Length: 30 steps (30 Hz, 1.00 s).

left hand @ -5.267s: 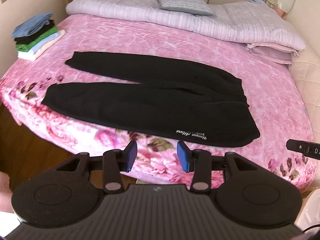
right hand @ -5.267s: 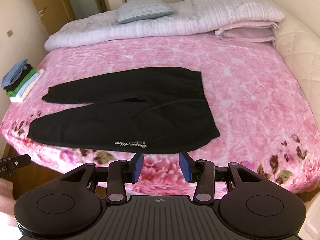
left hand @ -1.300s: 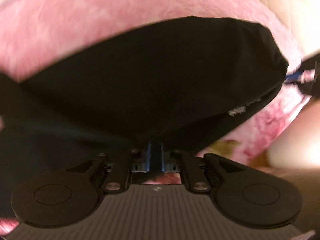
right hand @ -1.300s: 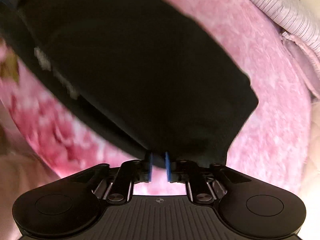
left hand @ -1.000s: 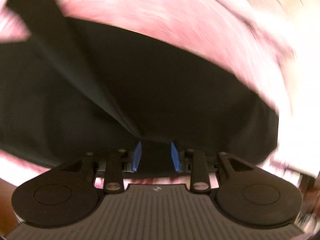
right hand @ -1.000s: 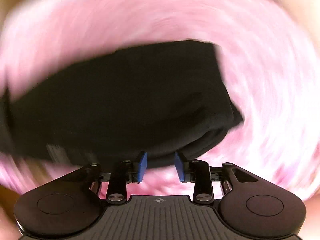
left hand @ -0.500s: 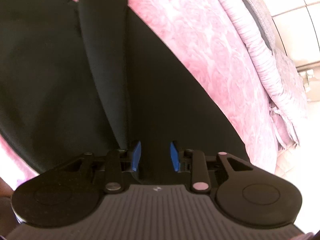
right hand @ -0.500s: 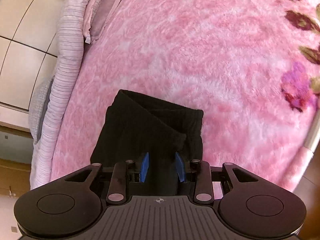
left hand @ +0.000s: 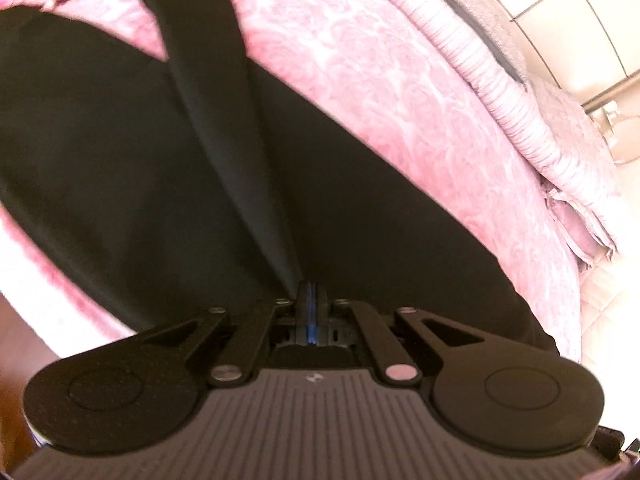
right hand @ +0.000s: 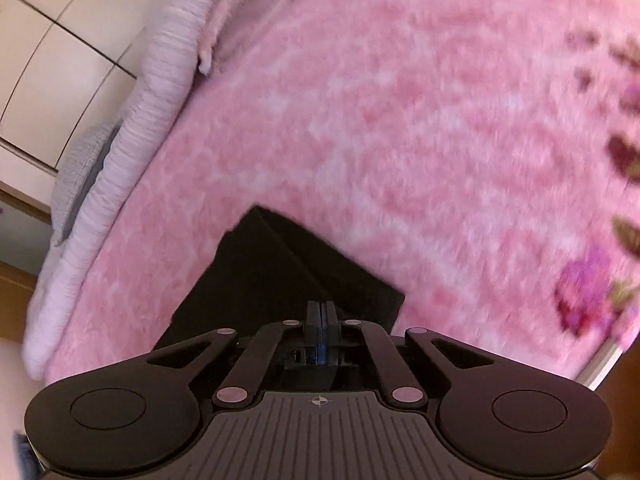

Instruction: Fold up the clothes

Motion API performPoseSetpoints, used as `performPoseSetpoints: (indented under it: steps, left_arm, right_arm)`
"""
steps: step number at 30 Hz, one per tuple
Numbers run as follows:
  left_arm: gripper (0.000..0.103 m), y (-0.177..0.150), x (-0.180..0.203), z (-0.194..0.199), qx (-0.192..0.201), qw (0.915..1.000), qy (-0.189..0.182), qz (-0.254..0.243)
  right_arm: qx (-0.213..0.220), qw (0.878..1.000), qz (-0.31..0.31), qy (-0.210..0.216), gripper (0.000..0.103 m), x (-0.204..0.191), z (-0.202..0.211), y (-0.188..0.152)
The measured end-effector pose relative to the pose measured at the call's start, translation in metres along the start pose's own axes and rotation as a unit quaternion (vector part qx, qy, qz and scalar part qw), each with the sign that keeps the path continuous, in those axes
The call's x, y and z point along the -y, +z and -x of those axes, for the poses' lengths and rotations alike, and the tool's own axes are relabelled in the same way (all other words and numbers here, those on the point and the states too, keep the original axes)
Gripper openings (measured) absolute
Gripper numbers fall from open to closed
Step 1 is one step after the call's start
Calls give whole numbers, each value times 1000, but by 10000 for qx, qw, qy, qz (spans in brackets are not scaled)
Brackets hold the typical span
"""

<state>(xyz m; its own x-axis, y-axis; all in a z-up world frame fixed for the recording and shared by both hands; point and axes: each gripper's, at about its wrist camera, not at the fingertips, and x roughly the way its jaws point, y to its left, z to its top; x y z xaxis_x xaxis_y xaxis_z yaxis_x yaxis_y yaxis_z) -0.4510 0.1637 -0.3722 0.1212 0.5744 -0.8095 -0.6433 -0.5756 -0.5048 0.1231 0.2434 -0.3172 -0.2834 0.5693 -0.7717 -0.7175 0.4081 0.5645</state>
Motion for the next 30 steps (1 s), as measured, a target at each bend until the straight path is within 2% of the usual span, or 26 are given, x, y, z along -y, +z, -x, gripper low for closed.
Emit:
performPoseSetpoints:
  steps: [2,3,4,6,7,10,14,15,16,17,20,23,27,30]
  left_arm:
    - [9,0,-12,5,37,9996,31,263]
    - [22,2,-12,4,75,9992,60,389]
    - [30,3,-12,3,129,9987,90,478]
    - [31,7,-11,-3,214,9982,155,547]
    - [31,7,-11,-7,197,9981,180,555]
    - [31,10,-13,-16,73,9980,241,578]
    - [29,14,-22,-30,0,9977,371,570]
    - [25,16,-21,-30,3,9979,367,531]
    - [10,18,-21,-29,7,9981,363,492]
    - [1,20,-20,-28,14,9984,361,441]
    - [0,24,-15,-19,81,9991,401,132]
    - [0,20,-13,-13,127,9989,448,-80]
    - [0,12,-16,-3,145,9987,468,-161]
    - [0,3,-16,15,305,9985,399,-240]
  right_arm:
    - [-242,9995,-146,123,3,1,-4,-3]
    - [-358,9990,-194,195,8,1,-6,-6]
    - [-471,9983,-238,264,12,1,-9,-10]
    - [-602,9974,-235,314,39,0,-15,-18]
    - [-641,9972,-240,307,40,0,-17,-21]
    - [-714,9964,-310,334,41,2,-22,-25]
    - [-522,9969,-534,243,41,8,-23,-17]
    - [-519,9963,-638,240,41,10,-24,-14]
    - [-519,9956,-737,236,41,12,-25,-12]
    - [-558,9950,-792,226,41,14,-27,-10]
    - [-587,9944,-865,149,40,17,-29,-7]
    - [-491,9963,-688,130,39,13,-24,-6]
    - [-363,9983,-450,104,14,9,-17,-5]
    - [-267,9992,-272,84,10,5,-12,-4]
